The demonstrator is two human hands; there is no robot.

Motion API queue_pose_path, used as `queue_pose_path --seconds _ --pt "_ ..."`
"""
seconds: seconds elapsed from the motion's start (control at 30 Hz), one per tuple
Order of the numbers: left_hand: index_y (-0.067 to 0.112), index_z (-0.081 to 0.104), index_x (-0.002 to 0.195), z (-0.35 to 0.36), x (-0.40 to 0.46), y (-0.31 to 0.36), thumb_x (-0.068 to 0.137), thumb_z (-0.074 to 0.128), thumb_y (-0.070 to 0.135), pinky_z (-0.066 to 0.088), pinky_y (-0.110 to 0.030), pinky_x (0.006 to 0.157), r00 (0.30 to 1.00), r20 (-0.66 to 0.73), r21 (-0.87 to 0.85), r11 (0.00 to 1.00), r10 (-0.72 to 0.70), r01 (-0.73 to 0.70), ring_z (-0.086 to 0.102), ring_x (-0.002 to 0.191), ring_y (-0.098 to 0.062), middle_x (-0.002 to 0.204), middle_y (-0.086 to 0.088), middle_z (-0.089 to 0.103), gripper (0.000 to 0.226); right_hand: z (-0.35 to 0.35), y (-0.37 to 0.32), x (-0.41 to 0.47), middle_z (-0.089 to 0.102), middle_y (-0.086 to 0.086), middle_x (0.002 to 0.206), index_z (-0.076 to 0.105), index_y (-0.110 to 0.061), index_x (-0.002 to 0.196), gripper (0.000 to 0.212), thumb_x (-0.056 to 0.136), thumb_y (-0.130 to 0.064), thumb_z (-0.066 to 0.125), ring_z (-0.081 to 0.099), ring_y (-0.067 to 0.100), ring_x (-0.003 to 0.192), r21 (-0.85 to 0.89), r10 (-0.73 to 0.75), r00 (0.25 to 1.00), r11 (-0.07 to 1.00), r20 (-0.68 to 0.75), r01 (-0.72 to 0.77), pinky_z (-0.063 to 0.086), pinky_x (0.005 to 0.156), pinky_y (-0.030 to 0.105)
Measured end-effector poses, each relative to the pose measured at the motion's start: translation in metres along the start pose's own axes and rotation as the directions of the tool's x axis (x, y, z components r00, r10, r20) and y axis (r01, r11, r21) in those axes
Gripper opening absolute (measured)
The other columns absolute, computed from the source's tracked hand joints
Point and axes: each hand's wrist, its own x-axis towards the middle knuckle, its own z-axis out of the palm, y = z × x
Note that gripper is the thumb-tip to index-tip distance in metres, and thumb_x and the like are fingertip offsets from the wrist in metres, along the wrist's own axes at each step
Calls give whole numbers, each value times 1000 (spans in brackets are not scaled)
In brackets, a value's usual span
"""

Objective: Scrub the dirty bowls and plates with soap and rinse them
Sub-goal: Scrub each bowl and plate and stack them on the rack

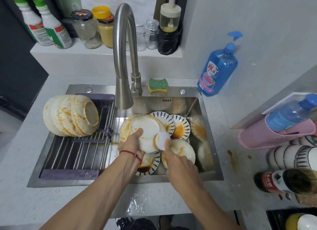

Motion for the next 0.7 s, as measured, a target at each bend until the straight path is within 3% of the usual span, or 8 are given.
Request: queue_pose_path --seconds 0.07,0.17,0.3,0.43,0.5,0.63,0.7 --pt "3 58 131 3 -1 -3 91 77 12 58 -58 46 1000 6 -22 1000 -16 16 71 103 -43 122 -21 71 45 -2 3 7 64 4 98 -13 -32 161 86 105 -20 50 60 20 80 3 41 999 999 -21 -41 50 67 36" --pt "1 56 135 3 2 -5 89 78 12 58 -55 50 1000 -15 -47 999 -26 25 72 100 -44 121 -23 71 52 0 -10 -5 56 3 93 -15 -33 160 83 105 -17 45 53 22 80 -9 -28 999 1000 29 28 44 69 39" --pt "3 53 136 4 2 -8 91 75 10 58 -56 48 999 -9 -74 997 -33 33 71 98 -46 123 -24 69 51 -3 2 9 65 6 103 -10 -31 162 83 104 -18 49 62 21 85 -9 48 999 999 -8 -48 56 75 40" --pt "1 52 138 1 6 -8 86 79 11 59 -55 53 999 -53 -64 998 -14 10 72 99 -47 123 -26 68 60 0 -12 -12 60 3 92 -16 -33 160 84 104 -14 43 54 20 76 -16 -50 997 999 52 51 44 67 38" --pt "3 53 135 5 -1 -7 85 78 8 58 -54 52 999 -47 -78 997 -4 0 71 99 -47 123 -25 68 57 -1 -4 -2 62 6 98 -14 -34 161 83 105 -17 45 58 23 83 -32 13 1000 999 18 -12 46 70 38" --pt "0 64 114 7 -16 -6 67 77 -7 62 -49 57 986 -106 -2 991 132 -133 73 88 -38 109 -21 73 50 0 -5 -5 62 6 97 -8 -34 161 79 105 -17 45 54 22 80 -38 -40 996 998 86 43 44 68 39" --pt "3 66 115 0 -18 -5 67 73 -14 63 -50 62 979 -83 62 981 189 -184 72 90 -37 108 -17 74 51 -10 4 6 66 6 103 -1 -33 162 76 106 -17 47 55 20 80 -73 -35 993 996 110 43 45 68 37"
